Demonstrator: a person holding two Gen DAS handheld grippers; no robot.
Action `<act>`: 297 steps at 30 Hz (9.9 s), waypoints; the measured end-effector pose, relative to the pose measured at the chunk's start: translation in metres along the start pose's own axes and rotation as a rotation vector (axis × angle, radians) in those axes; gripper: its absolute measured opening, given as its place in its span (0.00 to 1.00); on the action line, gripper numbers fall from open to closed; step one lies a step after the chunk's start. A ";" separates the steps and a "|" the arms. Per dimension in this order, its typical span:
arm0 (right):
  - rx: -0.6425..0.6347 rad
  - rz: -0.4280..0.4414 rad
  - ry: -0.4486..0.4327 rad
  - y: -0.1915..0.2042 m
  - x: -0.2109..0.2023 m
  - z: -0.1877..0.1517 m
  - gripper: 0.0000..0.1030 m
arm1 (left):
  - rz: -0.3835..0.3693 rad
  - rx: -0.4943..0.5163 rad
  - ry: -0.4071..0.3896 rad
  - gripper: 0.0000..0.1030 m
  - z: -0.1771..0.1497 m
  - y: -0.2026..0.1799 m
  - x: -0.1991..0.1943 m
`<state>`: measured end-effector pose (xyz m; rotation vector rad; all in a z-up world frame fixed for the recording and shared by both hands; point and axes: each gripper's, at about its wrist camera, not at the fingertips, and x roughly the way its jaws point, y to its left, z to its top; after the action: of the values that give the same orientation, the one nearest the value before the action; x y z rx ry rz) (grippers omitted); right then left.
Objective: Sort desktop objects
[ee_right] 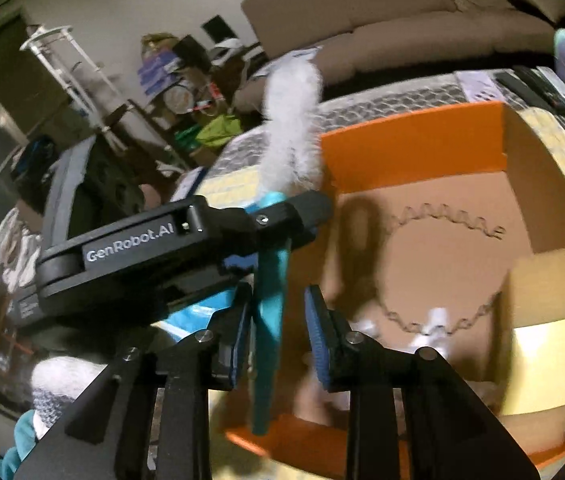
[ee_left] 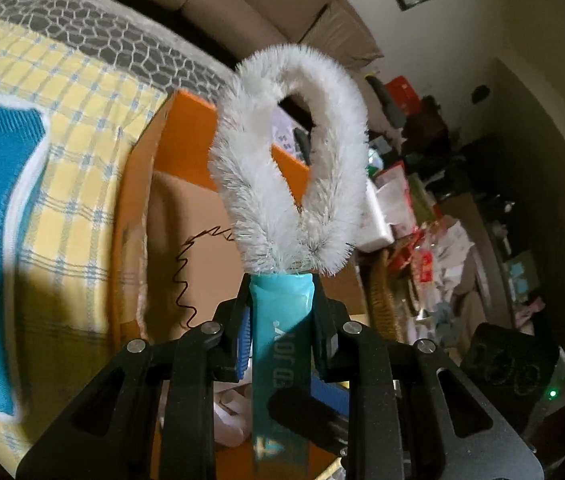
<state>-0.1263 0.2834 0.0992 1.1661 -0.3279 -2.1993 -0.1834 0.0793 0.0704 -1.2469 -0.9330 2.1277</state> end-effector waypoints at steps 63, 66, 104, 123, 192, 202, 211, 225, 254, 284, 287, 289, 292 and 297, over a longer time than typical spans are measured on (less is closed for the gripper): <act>-0.077 -0.108 -0.116 0.119 0.062 0.029 0.99 | 0.541 0.060 -0.109 1.00 -0.005 0.152 -0.203; -0.101 -0.101 -0.095 0.127 0.073 0.026 0.99 | 0.549 0.040 -0.098 1.00 -0.001 0.165 -0.204; -0.174 -0.292 0.281 0.107 0.190 -0.031 0.76 | 0.533 0.101 0.105 0.43 -0.010 0.189 -0.156; -0.083 -0.144 0.252 0.107 0.191 -0.035 0.90 | 0.485 0.062 0.079 0.42 -0.011 0.194 -0.160; -0.024 -0.401 -0.152 -0.021 -0.002 0.006 0.12 | 0.238 0.380 -0.058 0.14 -0.053 -0.021 -0.033; -0.011 -0.501 -0.133 -0.034 -0.002 0.005 0.24 | 0.336 0.415 -0.017 0.20 -0.056 -0.022 -0.032; 0.007 -0.489 -0.201 -0.032 -0.028 0.011 0.44 | 0.371 0.440 -0.060 0.40 -0.050 -0.034 -0.062; -0.105 -0.538 -0.169 -0.010 -0.023 0.009 0.79 | 0.432 0.468 -0.080 0.94 -0.057 -0.026 -0.083; -0.047 -0.509 -0.207 0.016 -0.072 -0.102 0.80 | 0.561 0.326 -0.089 1.00 -0.148 0.044 -0.137; -0.024 -0.633 -0.026 -0.023 0.008 -0.144 0.84 | 0.776 0.355 -0.105 1.00 -0.176 0.077 -0.083; -0.012 -0.635 -0.022 -0.028 0.008 -0.145 0.87 | 0.784 0.357 -0.104 1.00 -0.176 0.076 -0.082; -0.018 -0.619 -0.002 -0.029 0.012 -0.145 1.00 | 0.786 0.358 -0.103 1.00 -0.176 0.076 -0.081; -0.037 -0.622 0.001 -0.028 0.015 -0.147 1.00 | 0.785 0.358 -0.103 1.00 -0.176 0.076 -0.080; -0.039 -0.621 -0.009 -0.029 0.014 -0.149 1.00 | 0.786 0.358 -0.103 1.00 -0.176 0.076 -0.080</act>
<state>-0.0233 0.3070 -0.0106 1.3677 0.0956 -2.7182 0.0034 0.0280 -0.0047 -1.4638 -0.0426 2.7990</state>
